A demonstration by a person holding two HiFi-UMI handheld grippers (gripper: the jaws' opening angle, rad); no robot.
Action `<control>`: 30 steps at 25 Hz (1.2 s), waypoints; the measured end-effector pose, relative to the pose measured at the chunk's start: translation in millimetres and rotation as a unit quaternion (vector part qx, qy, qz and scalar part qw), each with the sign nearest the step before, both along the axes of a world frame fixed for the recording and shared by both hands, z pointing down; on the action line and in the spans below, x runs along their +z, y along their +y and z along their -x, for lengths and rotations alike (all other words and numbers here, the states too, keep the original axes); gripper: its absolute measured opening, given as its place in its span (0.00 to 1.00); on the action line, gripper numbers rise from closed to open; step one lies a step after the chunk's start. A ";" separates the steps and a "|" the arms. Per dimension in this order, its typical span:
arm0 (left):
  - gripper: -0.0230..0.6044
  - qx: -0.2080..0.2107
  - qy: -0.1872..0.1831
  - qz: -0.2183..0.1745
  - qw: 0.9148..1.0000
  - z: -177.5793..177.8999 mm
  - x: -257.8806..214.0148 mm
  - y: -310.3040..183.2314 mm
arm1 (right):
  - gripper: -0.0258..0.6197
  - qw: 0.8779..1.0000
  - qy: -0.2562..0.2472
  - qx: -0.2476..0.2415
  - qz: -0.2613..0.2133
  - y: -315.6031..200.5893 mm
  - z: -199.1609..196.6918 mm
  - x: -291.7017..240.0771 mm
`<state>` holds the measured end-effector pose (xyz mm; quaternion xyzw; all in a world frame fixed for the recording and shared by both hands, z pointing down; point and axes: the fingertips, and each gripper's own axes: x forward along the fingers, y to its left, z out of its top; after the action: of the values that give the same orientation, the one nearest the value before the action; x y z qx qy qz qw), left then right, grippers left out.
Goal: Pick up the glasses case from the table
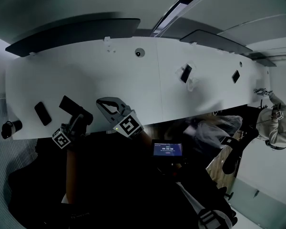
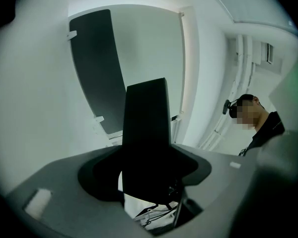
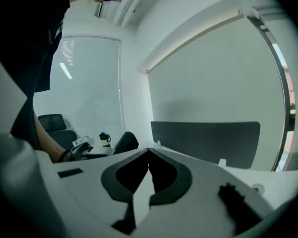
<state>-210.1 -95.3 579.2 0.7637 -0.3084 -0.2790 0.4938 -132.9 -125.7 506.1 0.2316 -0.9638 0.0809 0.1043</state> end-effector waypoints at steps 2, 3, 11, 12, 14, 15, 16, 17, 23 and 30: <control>0.48 -0.002 0.021 0.001 1.000 3.0 5.3 5.2 | 0.05 1.000 0.007 -0.009 0.012 9.6 8.2 13.0; 0.48 -0.004 0.030 -0.003 1.000 6.2 5.2 6.6 | 0.05 1.000 0.008 -0.014 0.013 13.1 11.9 14.9; 0.48 0.009 0.077 -0.056 0.995 14.6 -24.8 -10.3 | 0.05 1.000 0.011 -0.014 -0.008 5.7 19.3 0.5; 0.48 0.012 0.075 -0.059 0.995 15.5 -26.0 -12.8 | 0.05 1.000 0.013 -0.017 -0.014 6.1 21.0 -1.4; 0.48 0.015 0.073 -0.065 0.995 18.4 -27.4 -17.1 | 0.05 0.999 0.021 -0.023 -0.031 7.0 24.7 -4.1; 0.48 0.016 0.075 -0.068 0.995 20.2 -27.7 -18.6 | 0.05 0.999 0.026 -0.025 -0.039 7.8 26.5 -4.4; 0.48 0.016 0.079 -0.069 0.994 22.0 -27.6 -19.8 | 0.05 0.998 0.030 -0.027 -0.045 8.6 28.2 -4.2; 0.48 0.016 0.083 -0.071 0.994 23.8 -27.5 -20.8 | 0.05 0.998 0.032 -0.029 -0.047 9.2 29.7 -4.2; 0.48 0.017 0.093 -0.075 0.993 23.9 -30.8 -26.2 | 0.05 0.999 0.020 -0.022 -0.040 2.0 30.8 -8.0; 0.48 0.025 0.088 -0.070 0.993 21.0 -27.8 -30.5 | 0.05 0.998 0.022 -0.022 -0.046 -4.7 33.2 -7.0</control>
<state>-231.0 -125.8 551.4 0.7764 -0.2239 -0.3534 0.4713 -166.1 -130.5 499.1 0.2169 -0.9687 0.0295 0.1168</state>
